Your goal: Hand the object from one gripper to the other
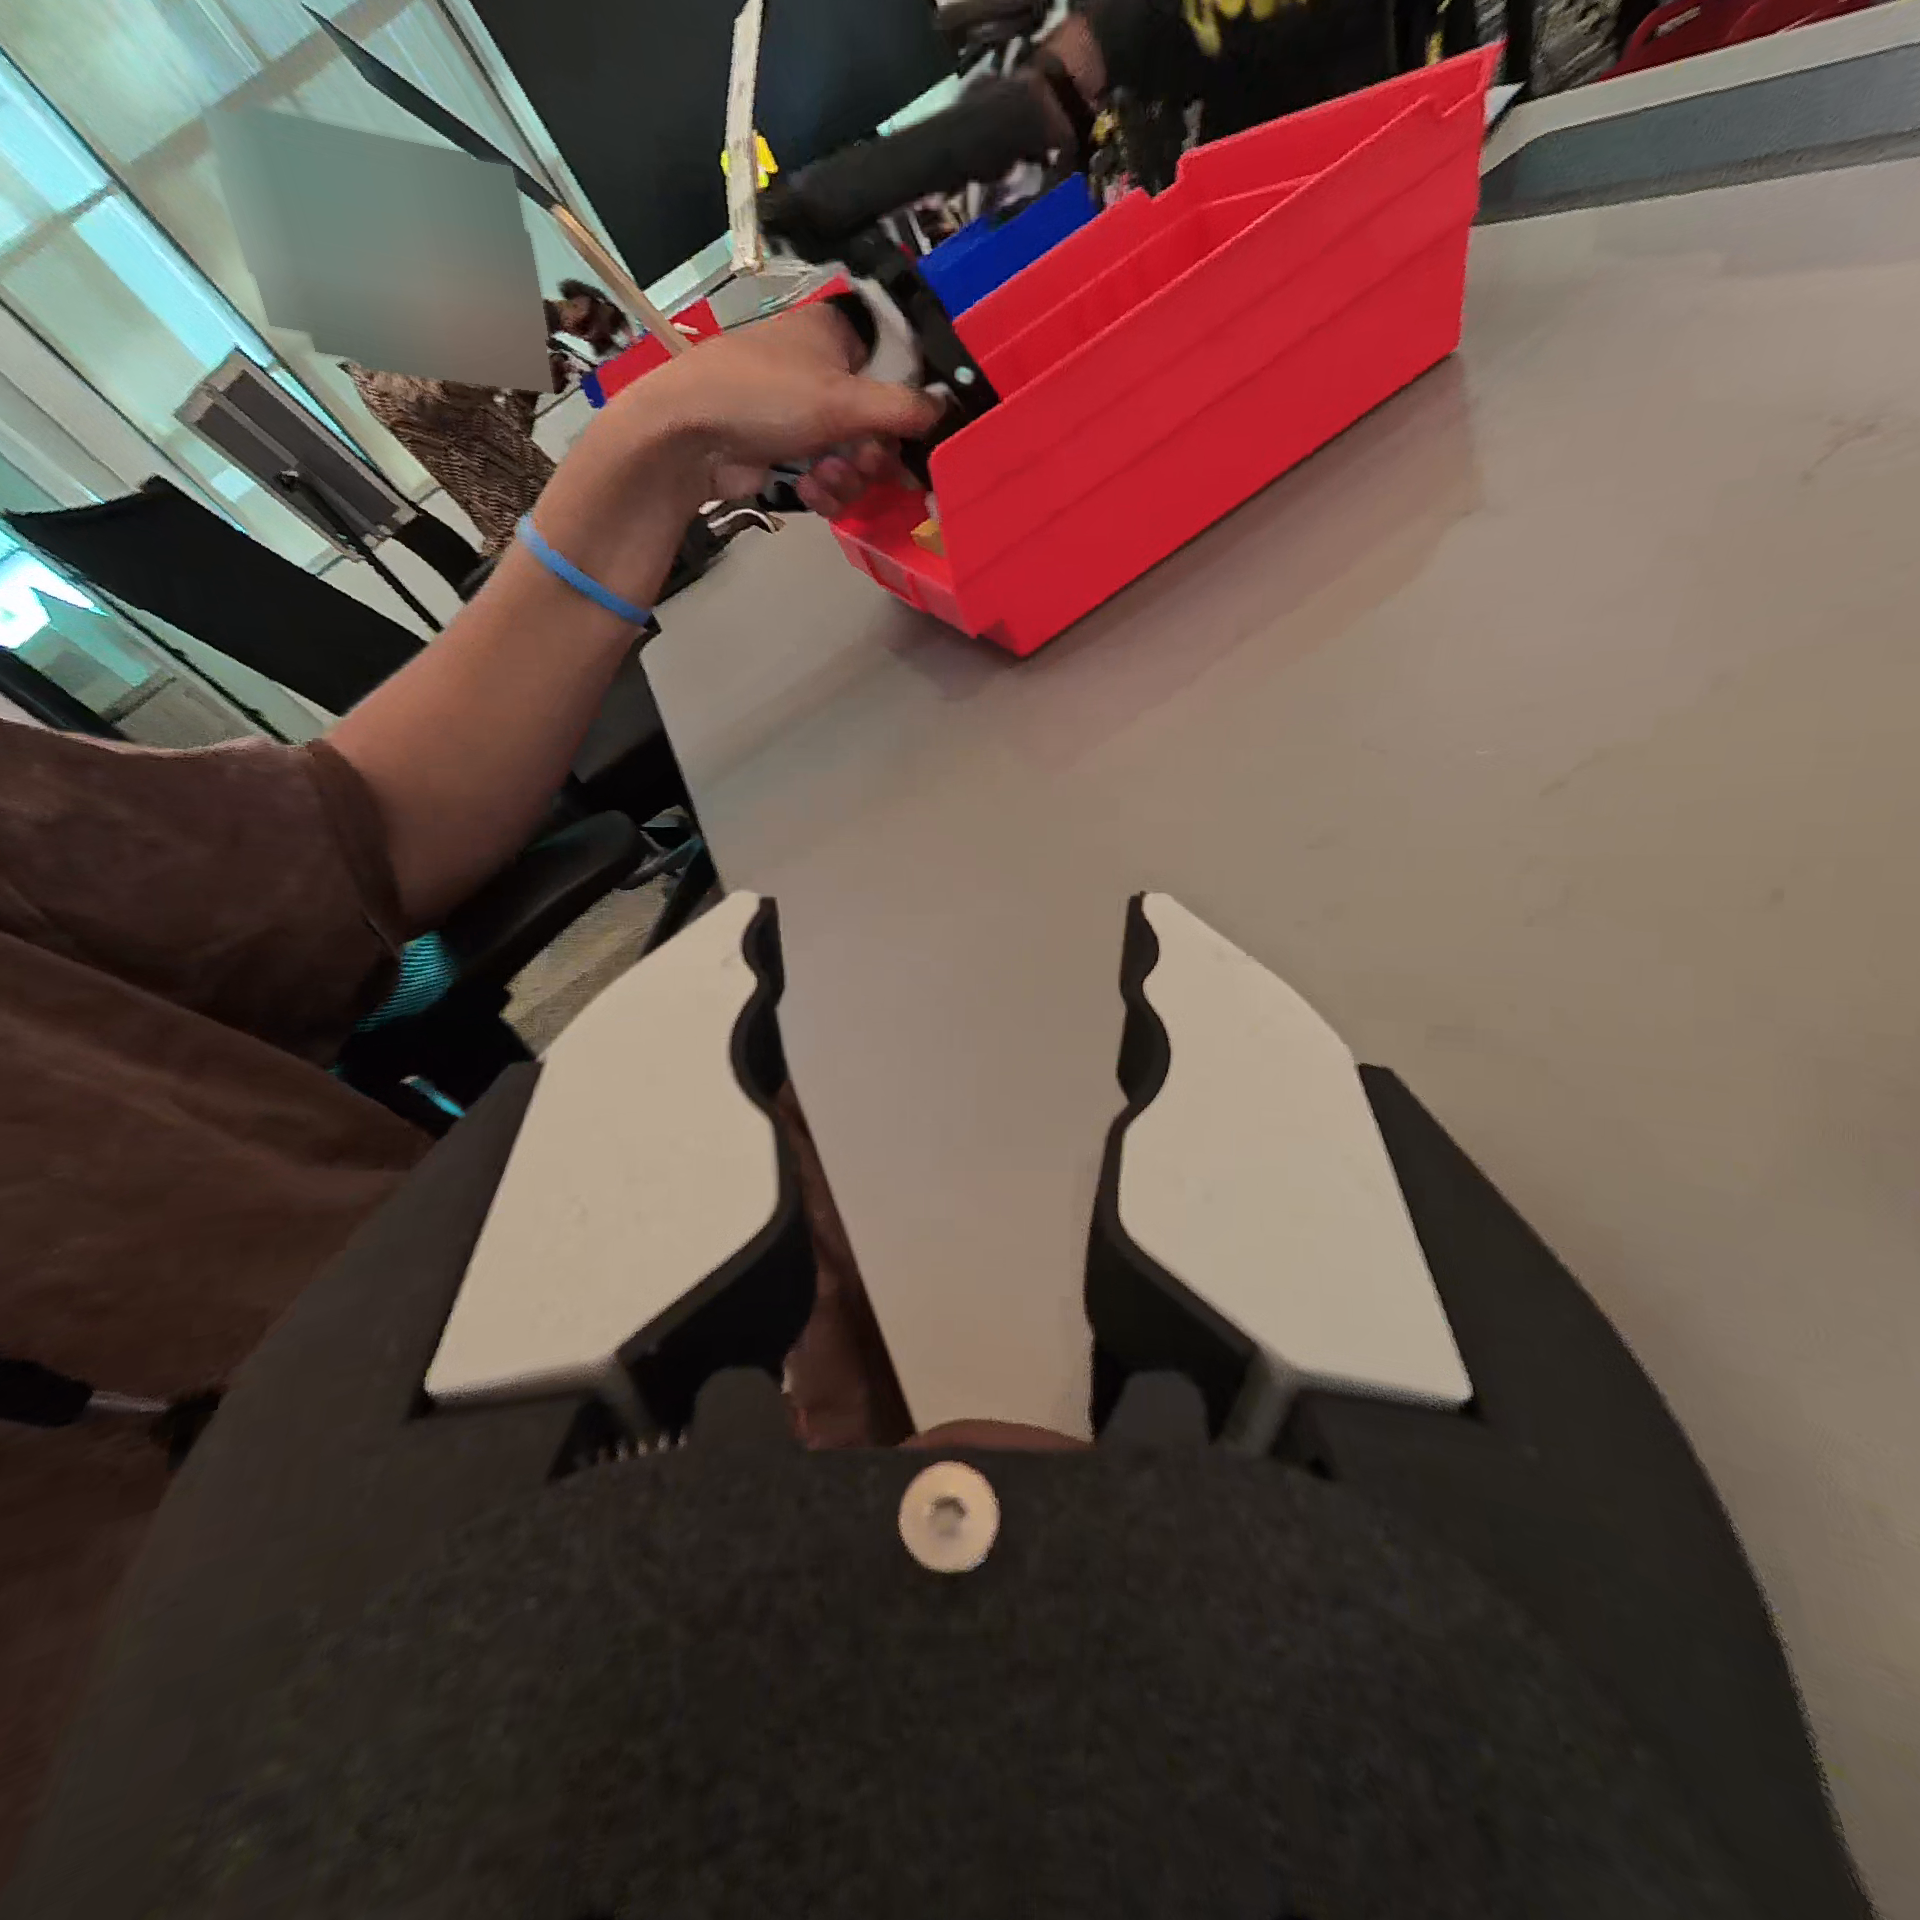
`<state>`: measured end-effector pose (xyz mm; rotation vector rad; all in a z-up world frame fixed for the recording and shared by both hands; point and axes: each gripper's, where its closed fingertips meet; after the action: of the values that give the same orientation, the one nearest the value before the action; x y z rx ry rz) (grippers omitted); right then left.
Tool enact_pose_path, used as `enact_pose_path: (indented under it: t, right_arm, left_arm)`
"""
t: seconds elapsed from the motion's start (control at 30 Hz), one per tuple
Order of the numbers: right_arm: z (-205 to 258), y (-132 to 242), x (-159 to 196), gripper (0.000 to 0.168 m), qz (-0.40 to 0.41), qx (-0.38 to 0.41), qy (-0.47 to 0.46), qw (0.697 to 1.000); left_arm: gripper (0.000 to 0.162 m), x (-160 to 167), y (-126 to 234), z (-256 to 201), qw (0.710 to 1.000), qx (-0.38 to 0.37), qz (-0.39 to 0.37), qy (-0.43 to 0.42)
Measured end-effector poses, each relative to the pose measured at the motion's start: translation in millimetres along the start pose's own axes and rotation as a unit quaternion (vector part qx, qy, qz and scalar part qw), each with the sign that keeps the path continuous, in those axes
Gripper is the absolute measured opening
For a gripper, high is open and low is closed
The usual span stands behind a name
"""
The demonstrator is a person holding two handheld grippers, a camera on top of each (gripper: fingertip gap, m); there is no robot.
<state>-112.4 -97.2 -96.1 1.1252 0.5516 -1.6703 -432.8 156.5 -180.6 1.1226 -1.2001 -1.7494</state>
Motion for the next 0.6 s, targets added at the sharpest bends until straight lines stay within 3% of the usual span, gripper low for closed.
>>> enact_pose_path:
  t: [0.1, 0.17, 0.23, 0.3, 0.47, 0.53, 0.6]
  right_arm:
    - [-16, 5, -1, 0.063, 0.005, 0.047, 0.045, 0.998]
    - [-29, 10, -6, 0.063, 0.004, 0.085, 0.086, 0.993]
    - [-39, 12, -17, 0.063, -0.004, 0.110, 0.125, 0.986]
    - [-48, 11, -35, 0.063, -0.018, 0.131, 0.166, 0.977]
    - [-44, -14, -90, 0.063, -0.026, 0.118, 0.269, 0.955]
    - [-28, -33, -104, 0.062, -0.019, 0.078, 0.293, 0.953]
    - [-12, -52, -111, 0.061, -0.011, 0.045, 0.314, 0.948]
  left_arm:
    - [0.071, -15, 34, -4, 0.996, 0.051, -0.065, 0.025]
    - [0.071, -32, 75, -30, 0.973, 0.175, -0.138, 0.054]
    - [0.071, -45, 129, -73, 0.913, 0.348, -0.201, 0.066]
    - [0.071, -47, 171, -116, 0.844, 0.486, -0.215, 0.072]
    - [0.071, -23, 231, -224, 0.685, 0.715, -0.114, 0.081]
    - [0.071, -11, 238, -253, 0.655, 0.747, -0.079, 0.086]
    - [0.071, -3, 240, -270, 0.642, 0.759, -0.064, 0.087]
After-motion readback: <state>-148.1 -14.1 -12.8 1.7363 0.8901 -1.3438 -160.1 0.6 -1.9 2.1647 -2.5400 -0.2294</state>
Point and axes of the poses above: each gripper's, where its closed fingertips meet, y back along the fingers, x out of its underside, z = x × y across the jaws, and after that the axes turned 8 degrees about -x, right-handed
